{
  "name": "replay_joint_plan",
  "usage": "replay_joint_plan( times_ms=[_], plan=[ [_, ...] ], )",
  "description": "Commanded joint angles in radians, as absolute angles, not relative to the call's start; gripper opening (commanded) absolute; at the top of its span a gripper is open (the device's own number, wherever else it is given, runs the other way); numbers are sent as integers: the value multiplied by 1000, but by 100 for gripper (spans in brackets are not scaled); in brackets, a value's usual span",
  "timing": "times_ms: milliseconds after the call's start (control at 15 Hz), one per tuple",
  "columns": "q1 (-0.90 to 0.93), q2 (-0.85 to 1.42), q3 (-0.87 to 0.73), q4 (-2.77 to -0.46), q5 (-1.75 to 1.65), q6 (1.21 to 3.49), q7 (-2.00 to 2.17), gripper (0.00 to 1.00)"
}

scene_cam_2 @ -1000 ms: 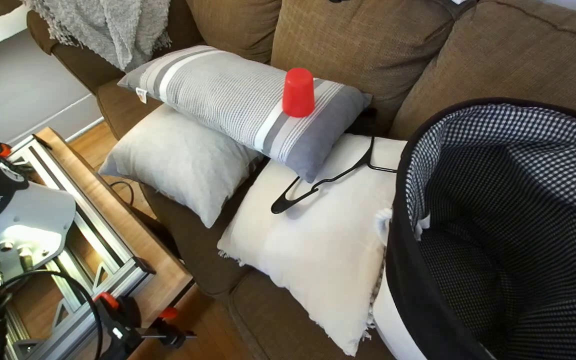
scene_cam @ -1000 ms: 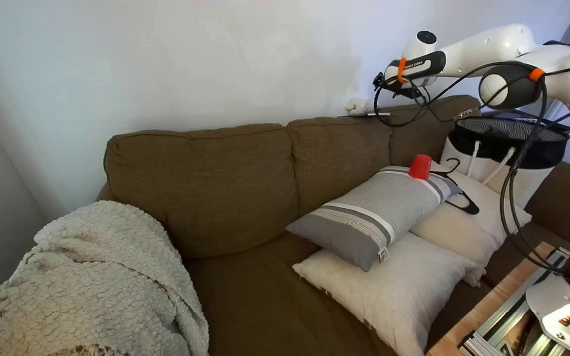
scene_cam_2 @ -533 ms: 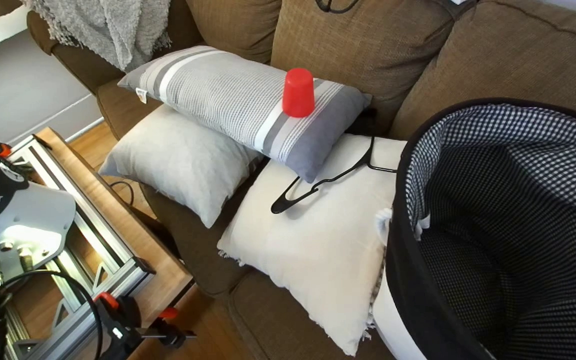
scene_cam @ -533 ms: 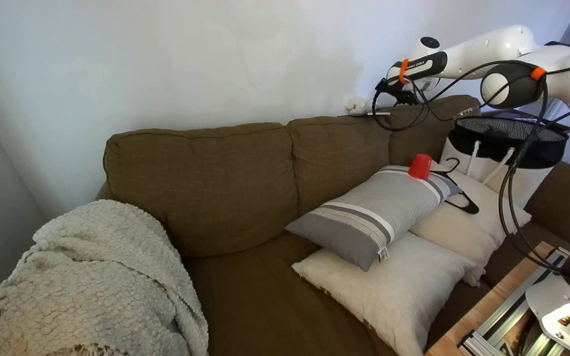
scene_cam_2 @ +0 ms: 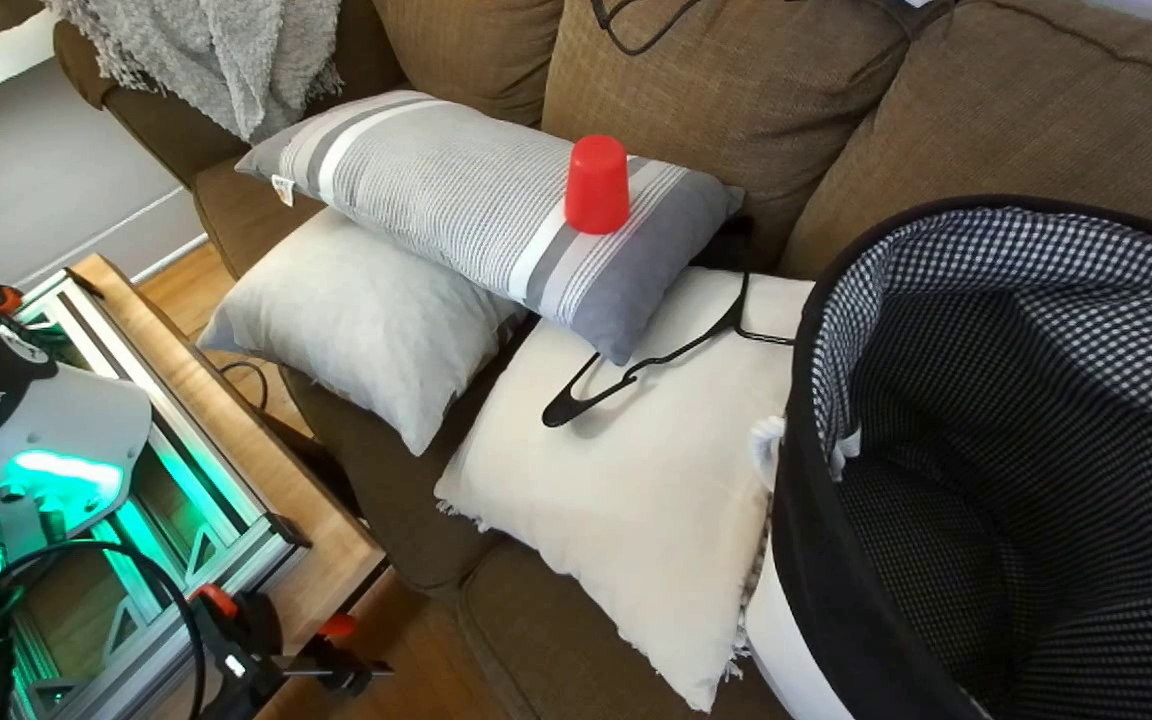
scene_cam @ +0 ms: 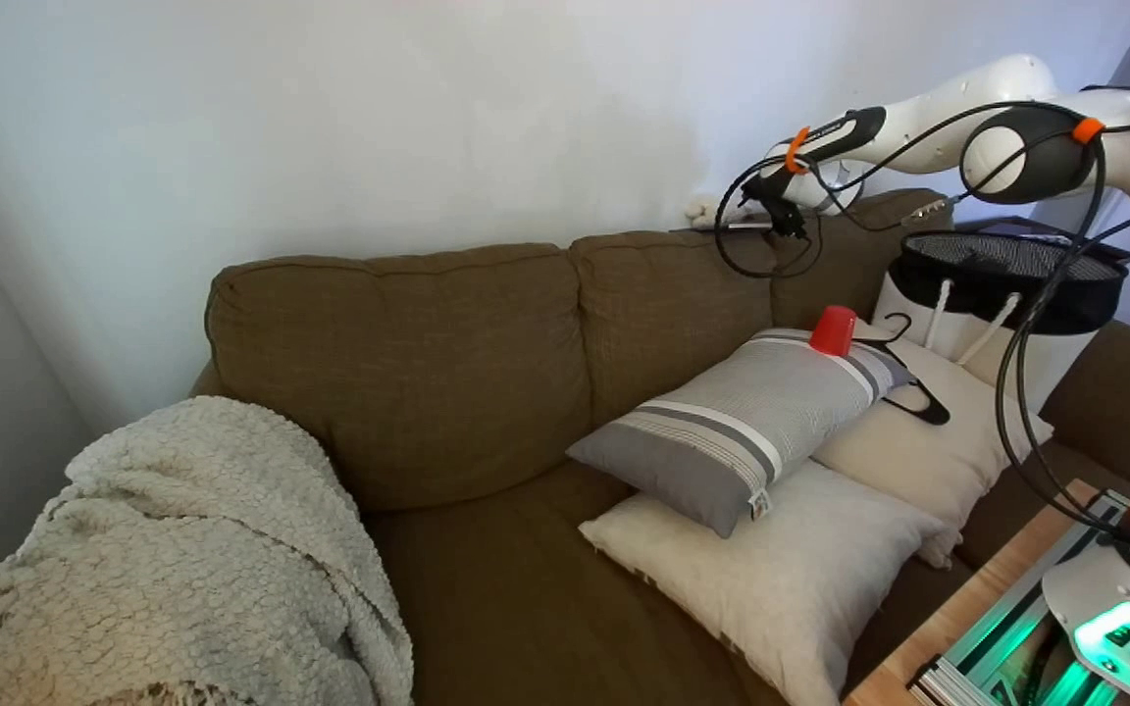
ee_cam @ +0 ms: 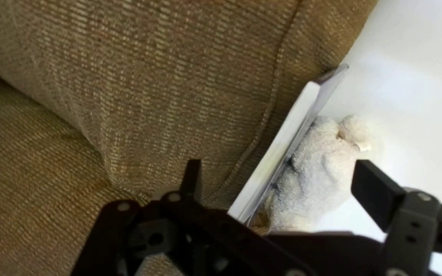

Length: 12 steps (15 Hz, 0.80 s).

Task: Pick up the book and place it on the top gray pillow

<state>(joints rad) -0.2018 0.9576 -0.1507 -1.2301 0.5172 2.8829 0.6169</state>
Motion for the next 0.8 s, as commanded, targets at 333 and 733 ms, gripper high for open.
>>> replay_joint_plan(
  times_ms=[333, 733],
  plan=[
    [-236, 996, -89, -1163, 504, 2880, 620, 100],
    [-259, 1099, -89, -1024, 529, 2867, 768, 100]
  ],
)
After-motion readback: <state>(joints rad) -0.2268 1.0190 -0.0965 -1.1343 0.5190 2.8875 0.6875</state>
